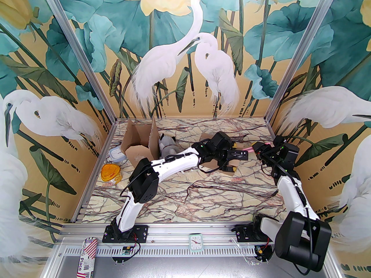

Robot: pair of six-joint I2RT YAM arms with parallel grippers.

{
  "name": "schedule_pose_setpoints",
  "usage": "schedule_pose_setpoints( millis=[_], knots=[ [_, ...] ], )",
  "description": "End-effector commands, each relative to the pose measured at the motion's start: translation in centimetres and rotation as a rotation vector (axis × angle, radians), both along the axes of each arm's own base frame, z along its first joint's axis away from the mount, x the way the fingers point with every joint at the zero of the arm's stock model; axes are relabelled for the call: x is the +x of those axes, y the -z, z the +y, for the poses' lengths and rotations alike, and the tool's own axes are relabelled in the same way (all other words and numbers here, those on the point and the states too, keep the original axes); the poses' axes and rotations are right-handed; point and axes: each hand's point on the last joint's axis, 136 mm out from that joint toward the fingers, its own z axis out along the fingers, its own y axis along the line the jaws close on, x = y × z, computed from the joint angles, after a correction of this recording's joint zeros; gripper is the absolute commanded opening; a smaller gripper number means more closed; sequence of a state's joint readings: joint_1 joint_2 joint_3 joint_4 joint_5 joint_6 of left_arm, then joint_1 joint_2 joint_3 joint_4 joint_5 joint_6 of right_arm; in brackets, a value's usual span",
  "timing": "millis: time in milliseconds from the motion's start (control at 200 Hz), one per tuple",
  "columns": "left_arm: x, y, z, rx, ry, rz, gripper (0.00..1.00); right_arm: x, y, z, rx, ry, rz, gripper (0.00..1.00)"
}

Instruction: Unpack the express box

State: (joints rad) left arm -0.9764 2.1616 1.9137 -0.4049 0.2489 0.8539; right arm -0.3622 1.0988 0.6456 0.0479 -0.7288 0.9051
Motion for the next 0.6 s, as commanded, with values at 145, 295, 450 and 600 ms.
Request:
schedule_pose_setpoints(
  millis=[145, 295, 450, 600],
  knots=[
    [4.4, -0.8, 0.8, -0.053, -0.179, 0.041, 1.0, -3.5, 2.2, 2.3, 0.066, -0.06, 0.086, 0.0],
    [4.7, -0.6, 1.3, -0.044, -0.192, 0.065, 1.0, -4.1, 2.5, 2.7, 0.069, -0.068, 0.095, 0.0],
    [4.8, 0.2, 2.0, -0.015, -0.205, 0.11, 1.0, -4.3, 1.8, 2.4, 0.035, -0.063, 0.108, 0.0],
    [3.7, 0.6, 2.9, 0.008, -0.164, 0.142, 1.0, -4.1, 1.6, 2.1, 0.041, -0.051, 0.114, 0.0]
  ],
)
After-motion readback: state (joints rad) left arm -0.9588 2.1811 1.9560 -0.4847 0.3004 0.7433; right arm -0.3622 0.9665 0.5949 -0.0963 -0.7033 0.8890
